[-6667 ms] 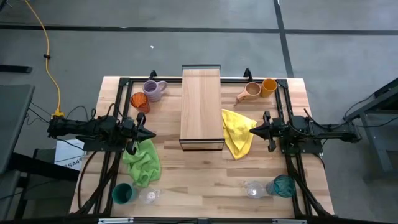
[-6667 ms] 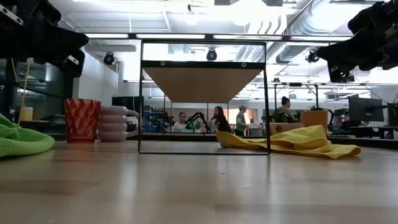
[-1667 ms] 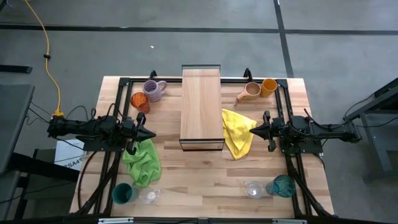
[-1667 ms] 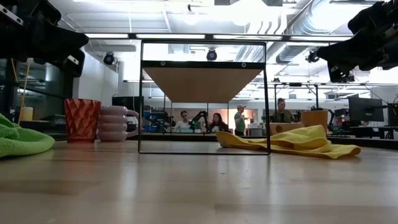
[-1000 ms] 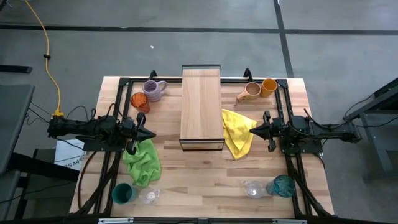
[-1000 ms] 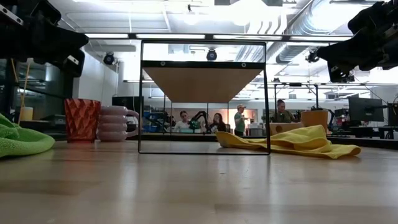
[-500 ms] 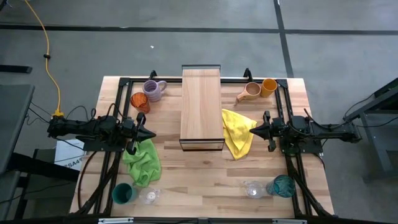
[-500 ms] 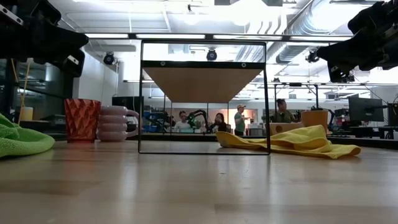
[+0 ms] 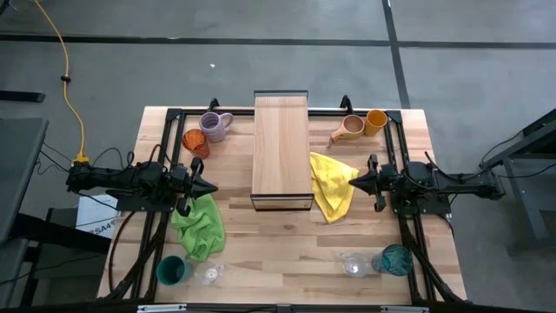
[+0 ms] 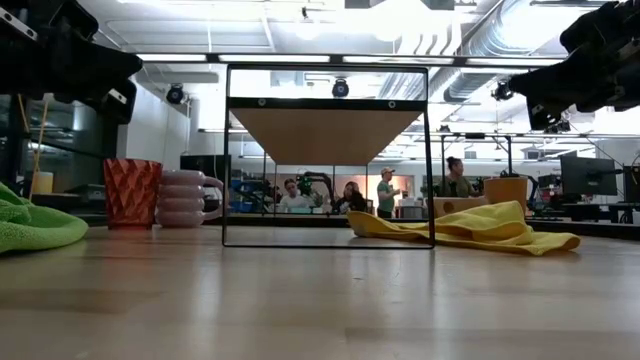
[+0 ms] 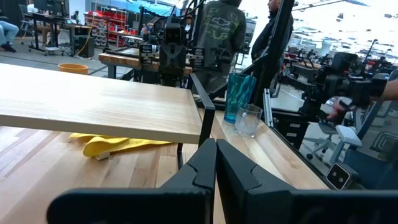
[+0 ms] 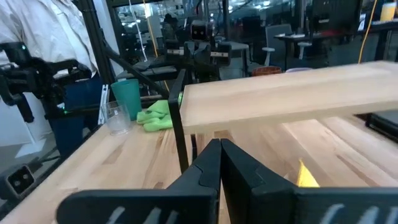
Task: Stack small to large cups/mugs on shelf
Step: Put the light blue cup on the shelf
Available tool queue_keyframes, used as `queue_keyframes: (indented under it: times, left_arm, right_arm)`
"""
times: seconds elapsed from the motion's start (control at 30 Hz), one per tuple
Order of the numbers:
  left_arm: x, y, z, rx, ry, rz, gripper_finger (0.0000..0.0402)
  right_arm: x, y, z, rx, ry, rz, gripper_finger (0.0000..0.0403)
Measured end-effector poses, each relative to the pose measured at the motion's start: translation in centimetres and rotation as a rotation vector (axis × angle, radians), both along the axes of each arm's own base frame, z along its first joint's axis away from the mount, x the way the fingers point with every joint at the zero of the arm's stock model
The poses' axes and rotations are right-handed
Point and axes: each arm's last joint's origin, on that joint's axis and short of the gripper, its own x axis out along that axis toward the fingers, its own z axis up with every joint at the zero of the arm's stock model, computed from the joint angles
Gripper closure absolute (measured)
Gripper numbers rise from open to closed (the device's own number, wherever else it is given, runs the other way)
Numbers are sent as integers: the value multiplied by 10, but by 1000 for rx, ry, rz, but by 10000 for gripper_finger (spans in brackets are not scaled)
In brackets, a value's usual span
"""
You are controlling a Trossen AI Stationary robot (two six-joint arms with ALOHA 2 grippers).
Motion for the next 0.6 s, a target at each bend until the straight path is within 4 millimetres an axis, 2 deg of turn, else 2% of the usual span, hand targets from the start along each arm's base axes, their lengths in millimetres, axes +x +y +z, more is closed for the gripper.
queue_keyframes:
  times: [0.17, 0.33, 0.43, 0.5, 0.6]
  left_arm:
    - [0, 0, 0, 0, 1, 0, 401]
    - [0, 0, 0, 0, 0, 0, 401]
    - [0, 0, 0, 0, 0, 0, 401]
    - [0, 0, 0, 0, 0, 0, 401]
    - [0, 0, 0, 0, 0, 1, 401]
  right_arm:
    - [-4, 0, 24, 257, -245, 37, 403]
    - [-15, -2, 49, 332, -536, 36, 403]
    - [-25, -6, 64, 366, -716, -52, 402]
    - [-28, -8, 76, 351, -740, -106, 397]
    - [-25, -10, 97, 318, -630, -216, 376]
